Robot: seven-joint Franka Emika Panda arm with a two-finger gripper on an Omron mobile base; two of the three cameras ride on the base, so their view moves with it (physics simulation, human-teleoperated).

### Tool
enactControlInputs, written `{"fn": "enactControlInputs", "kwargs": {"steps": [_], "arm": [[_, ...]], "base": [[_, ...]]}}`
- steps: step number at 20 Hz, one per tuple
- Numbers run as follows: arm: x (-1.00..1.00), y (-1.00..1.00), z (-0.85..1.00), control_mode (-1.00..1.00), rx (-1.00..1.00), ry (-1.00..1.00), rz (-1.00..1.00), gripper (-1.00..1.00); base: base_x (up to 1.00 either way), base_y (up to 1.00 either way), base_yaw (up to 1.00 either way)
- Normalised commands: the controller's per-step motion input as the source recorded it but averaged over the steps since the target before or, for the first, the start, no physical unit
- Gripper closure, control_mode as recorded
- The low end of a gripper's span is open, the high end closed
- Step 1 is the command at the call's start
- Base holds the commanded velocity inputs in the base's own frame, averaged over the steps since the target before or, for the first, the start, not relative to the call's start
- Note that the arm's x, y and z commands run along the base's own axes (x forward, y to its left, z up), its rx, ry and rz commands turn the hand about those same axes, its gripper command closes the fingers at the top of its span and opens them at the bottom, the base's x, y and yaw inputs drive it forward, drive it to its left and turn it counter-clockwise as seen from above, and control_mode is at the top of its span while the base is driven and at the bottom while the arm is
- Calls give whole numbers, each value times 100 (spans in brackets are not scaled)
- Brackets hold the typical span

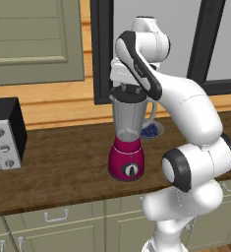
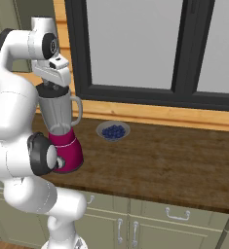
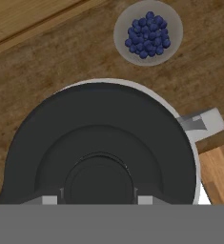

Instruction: Close the lid blender by securely placing the lid on top.

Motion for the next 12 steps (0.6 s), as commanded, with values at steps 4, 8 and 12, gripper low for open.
{"fn": "enactControlInputs", "kwargs": {"steps": [4,8,12], "arm": [[-16,-1,2,-100,0,11,0,100],[-11,0,0,-100,0,21,0,100],[-12,0,-15,-100,-1,13,0,100]], "base": [[0,0,0],[0,0,0],[0,0,0]]}}
